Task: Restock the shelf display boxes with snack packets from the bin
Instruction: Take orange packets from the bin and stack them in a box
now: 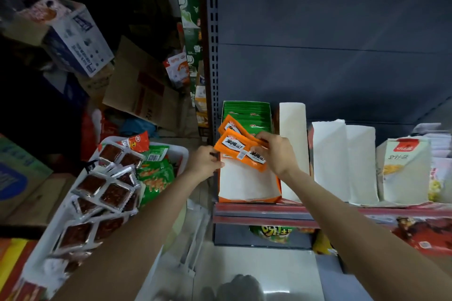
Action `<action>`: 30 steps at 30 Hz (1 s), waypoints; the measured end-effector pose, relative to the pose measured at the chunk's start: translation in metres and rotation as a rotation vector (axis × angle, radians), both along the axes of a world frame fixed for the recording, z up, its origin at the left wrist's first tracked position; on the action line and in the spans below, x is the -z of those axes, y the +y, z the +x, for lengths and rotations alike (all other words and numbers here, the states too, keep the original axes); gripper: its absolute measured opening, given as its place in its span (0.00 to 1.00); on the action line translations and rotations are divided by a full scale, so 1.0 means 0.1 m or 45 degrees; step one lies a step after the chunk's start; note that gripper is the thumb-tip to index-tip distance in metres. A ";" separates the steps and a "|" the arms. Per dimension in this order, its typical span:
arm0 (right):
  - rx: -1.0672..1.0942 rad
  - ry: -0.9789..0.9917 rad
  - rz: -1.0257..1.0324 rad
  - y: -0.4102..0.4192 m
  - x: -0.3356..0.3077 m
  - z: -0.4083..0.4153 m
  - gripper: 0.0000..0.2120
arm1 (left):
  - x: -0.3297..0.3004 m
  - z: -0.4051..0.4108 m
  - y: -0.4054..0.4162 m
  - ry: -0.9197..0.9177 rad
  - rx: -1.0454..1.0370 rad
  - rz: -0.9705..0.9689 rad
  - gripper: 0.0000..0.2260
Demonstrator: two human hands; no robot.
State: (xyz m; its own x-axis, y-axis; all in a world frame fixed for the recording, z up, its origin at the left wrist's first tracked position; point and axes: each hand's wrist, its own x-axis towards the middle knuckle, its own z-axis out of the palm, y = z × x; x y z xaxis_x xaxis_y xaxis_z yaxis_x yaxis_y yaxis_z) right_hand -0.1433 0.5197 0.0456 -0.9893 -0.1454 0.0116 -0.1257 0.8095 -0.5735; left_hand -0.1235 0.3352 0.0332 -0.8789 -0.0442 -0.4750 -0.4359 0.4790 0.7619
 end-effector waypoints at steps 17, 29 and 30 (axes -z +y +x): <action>-0.494 0.403 0.930 0.07 0.32 0.03 0.16 | 0.07 -0.07 -0.17 -0.239 -0.167 0.315 0.20; -0.488 0.134 1.064 -0.02 0.23 -0.05 0.18 | 0.08 -0.07 -0.17 -0.216 -0.124 0.287 0.21; -0.488 0.096 1.069 -0.05 0.23 -0.05 0.19 | 0.08 -0.07 -0.17 -0.214 -0.119 0.279 0.21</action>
State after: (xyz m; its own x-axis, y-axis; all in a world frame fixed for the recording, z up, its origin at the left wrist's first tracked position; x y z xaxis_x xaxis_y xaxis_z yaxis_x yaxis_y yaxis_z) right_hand -0.1482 0.5147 0.0227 -0.8727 -0.4524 -0.1835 -0.4839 0.8513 0.2028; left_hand -0.1309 0.3184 0.0256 -0.7840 -0.0019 -0.6208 -0.5993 0.2628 0.7561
